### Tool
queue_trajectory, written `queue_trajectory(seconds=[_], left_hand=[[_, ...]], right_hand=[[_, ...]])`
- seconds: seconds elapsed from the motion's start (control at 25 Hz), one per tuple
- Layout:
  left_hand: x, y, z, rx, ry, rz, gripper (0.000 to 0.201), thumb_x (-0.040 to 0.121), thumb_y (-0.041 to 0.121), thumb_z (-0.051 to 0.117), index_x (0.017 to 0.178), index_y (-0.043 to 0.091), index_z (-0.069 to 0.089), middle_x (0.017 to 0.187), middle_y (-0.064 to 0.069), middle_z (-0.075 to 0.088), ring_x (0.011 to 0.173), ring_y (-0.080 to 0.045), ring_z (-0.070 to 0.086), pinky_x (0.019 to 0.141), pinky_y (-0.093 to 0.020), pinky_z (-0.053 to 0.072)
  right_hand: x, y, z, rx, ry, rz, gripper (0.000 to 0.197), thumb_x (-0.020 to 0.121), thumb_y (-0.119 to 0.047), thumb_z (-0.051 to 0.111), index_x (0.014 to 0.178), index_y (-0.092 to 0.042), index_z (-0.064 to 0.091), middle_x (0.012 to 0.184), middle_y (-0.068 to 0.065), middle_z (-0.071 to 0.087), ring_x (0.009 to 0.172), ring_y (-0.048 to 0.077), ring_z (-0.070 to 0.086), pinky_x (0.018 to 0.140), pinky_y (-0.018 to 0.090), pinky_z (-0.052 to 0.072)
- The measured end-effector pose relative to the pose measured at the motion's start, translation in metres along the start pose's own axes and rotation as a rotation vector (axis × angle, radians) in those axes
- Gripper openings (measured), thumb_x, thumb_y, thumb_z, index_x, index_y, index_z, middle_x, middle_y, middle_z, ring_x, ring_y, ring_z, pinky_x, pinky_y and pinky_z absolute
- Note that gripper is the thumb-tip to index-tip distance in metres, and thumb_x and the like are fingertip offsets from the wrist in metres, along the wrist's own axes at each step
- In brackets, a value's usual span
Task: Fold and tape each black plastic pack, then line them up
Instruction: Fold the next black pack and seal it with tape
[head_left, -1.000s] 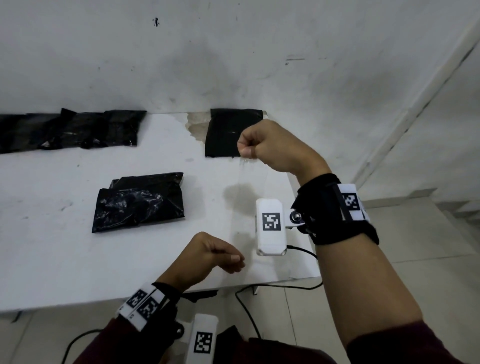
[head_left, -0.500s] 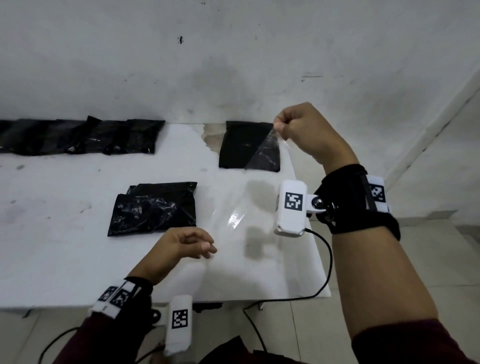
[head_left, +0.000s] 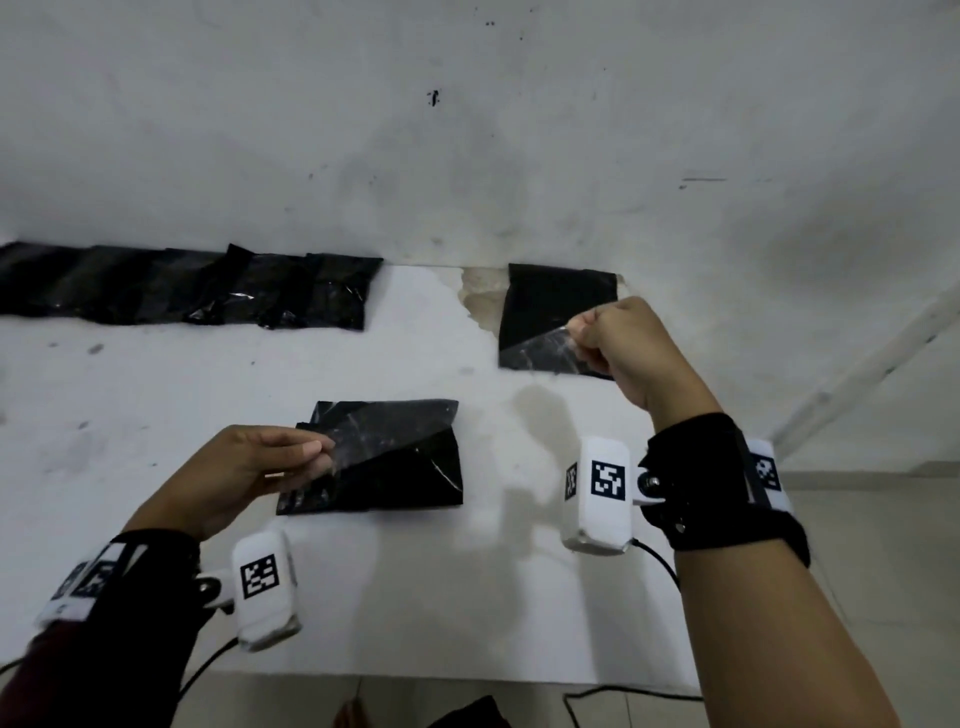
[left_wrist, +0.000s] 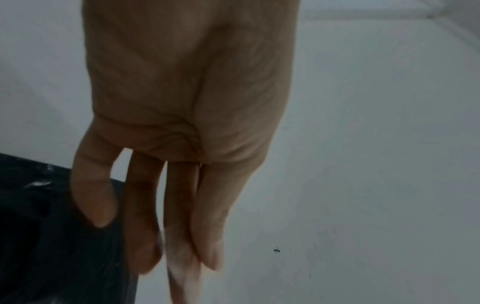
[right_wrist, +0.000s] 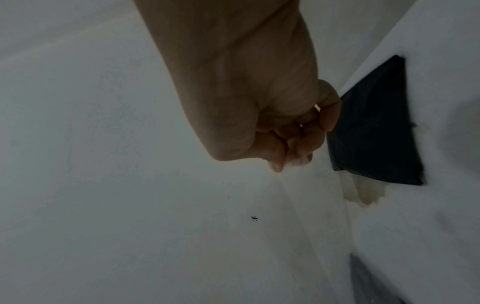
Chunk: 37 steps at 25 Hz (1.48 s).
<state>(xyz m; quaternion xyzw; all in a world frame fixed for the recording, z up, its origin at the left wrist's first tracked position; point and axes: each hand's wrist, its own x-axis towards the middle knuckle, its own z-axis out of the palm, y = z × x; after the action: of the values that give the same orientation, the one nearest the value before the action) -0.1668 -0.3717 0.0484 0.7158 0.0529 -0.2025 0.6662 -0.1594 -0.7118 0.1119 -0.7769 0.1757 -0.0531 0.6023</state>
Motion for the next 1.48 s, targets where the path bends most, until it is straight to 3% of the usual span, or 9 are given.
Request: queue_trajectory(seconds=[0.08, 0.24, 0.4, 0.52, 0.76, 0.96, 1.12, 1.28, 1.48], left_hand=[[0.011, 0.002, -0.019, -0.013, 0.067, -0.068, 0.019, 0.086, 0.001, 0.055, 0.079, 0.004, 0.072, 0.073, -0.007, 0.072, 0.066, -0.007, 0.069, 0.063, -0.019, 0.055], [0.037, 0.001, -0.051, -0.097, 0.173, -0.180, 0.010, 0.089, 0.010, 0.056, 0.085, 0.007, 0.064, 0.068, 0.001, 0.072, 0.063, -0.002, 0.068, 0.075, -0.027, 0.045], [0.056, -0.006, -0.067, -0.138, 0.196, -0.306, 0.007, 0.085, 0.017, 0.063, 0.081, 0.012, 0.064, 0.064, 0.004, 0.070, 0.077, -0.010, 0.063, 0.073, -0.027, 0.045], [0.068, -0.015, -0.071, -0.109, 0.225, -0.339, 0.011, 0.084, 0.019, 0.065, 0.078, 0.009, 0.065, 0.058, 0.004, 0.069, 0.076, -0.013, 0.059, 0.072, -0.026, 0.043], [0.089, -0.032, -0.068, 0.048, 0.347, -0.209, 0.019, 0.087, 0.020, 0.064, 0.072, 0.008, 0.067, 0.060, 0.002, 0.068, 0.084, -0.019, 0.059, 0.065, -0.025, 0.040], [0.101, -0.048, -0.061, 0.883, 0.341, -0.023, 0.040, 0.095, 0.031, 0.050, 0.076, 0.006, 0.074, 0.090, -0.011, 0.071, 0.100, -0.030, 0.060, 0.079, -0.033, 0.041], [0.098, -0.058, -0.048, 0.828, 0.469, 0.027, 0.036, 0.091, 0.027, 0.056, 0.073, 0.001, 0.073, 0.080, -0.016, 0.070, 0.084, -0.034, 0.062, 0.068, -0.031, 0.035], [0.095, -0.066, -0.045, 0.859, 0.508, 0.086, 0.039, 0.090, 0.027, 0.057, 0.062, 0.003, 0.069, 0.059, -0.010, 0.065, 0.058, -0.024, 0.054, 0.056, -0.029, 0.028], [0.091, -0.073, -0.052, 0.837, 0.526, 0.079, 0.045, 0.086, 0.032, 0.064, 0.049, 0.006, 0.056, 0.048, -0.004, 0.054, 0.055, -0.023, 0.052, 0.057, -0.029, 0.031]], right_hand=[[0.006, 0.010, 0.020, -0.001, 0.013, 0.091, 0.029, 0.081, 0.008, 0.049, 0.055, -0.005, 0.046, 0.057, 0.008, 0.039, 0.057, 0.018, 0.037, 0.056, 0.027, 0.028], [0.012, 0.031, 0.055, -0.024, 0.024, 0.218, 0.017, 0.077, 0.013, 0.044, 0.074, -0.001, 0.053, 0.071, 0.016, 0.040, 0.060, 0.019, 0.035, 0.054, 0.026, 0.025], [0.011, 0.058, 0.082, -0.021, 0.097, 0.331, 0.014, 0.073, 0.009, 0.047, 0.076, -0.003, 0.054, 0.072, 0.018, 0.039, 0.067, 0.023, 0.032, 0.053, 0.028, 0.021], [0.009, 0.075, 0.094, -0.036, 0.117, 0.390, 0.016, 0.072, 0.009, 0.044, 0.063, -0.002, 0.049, 0.068, 0.016, 0.035, 0.068, 0.023, 0.028, 0.053, 0.028, 0.019], [0.008, 0.095, 0.112, -0.007, 0.186, 0.413, 0.013, 0.072, 0.008, 0.046, 0.065, -0.003, 0.047, 0.070, 0.016, 0.030, 0.061, 0.018, 0.020, 0.047, 0.025, 0.016], [0.006, 0.111, 0.127, -0.133, 0.263, 0.362, 0.035, 0.077, 0.006, 0.046, 0.053, -0.012, 0.027, 0.057, 0.006, 0.021, 0.061, 0.017, 0.019, 0.049, 0.027, 0.016], [0.001, 0.118, 0.140, -0.280, 0.357, 0.386, 0.034, 0.079, -0.005, 0.046, 0.050, -0.017, 0.033, 0.049, -0.001, 0.033, 0.056, 0.019, 0.029, 0.061, 0.032, 0.026], [-0.005, 0.114, 0.148, -0.371, 0.402, 0.377, 0.019, 0.087, -0.005, 0.046, 0.074, -0.016, 0.055, 0.065, -0.014, 0.047, 0.072, 0.014, 0.042, 0.078, 0.033, 0.028], [-0.008, 0.117, 0.149, -0.346, 0.406, 0.339, 0.016, 0.088, -0.007, 0.049, 0.079, -0.017, 0.057, 0.068, -0.018, 0.048, 0.077, 0.014, 0.044, 0.083, 0.032, 0.027]])
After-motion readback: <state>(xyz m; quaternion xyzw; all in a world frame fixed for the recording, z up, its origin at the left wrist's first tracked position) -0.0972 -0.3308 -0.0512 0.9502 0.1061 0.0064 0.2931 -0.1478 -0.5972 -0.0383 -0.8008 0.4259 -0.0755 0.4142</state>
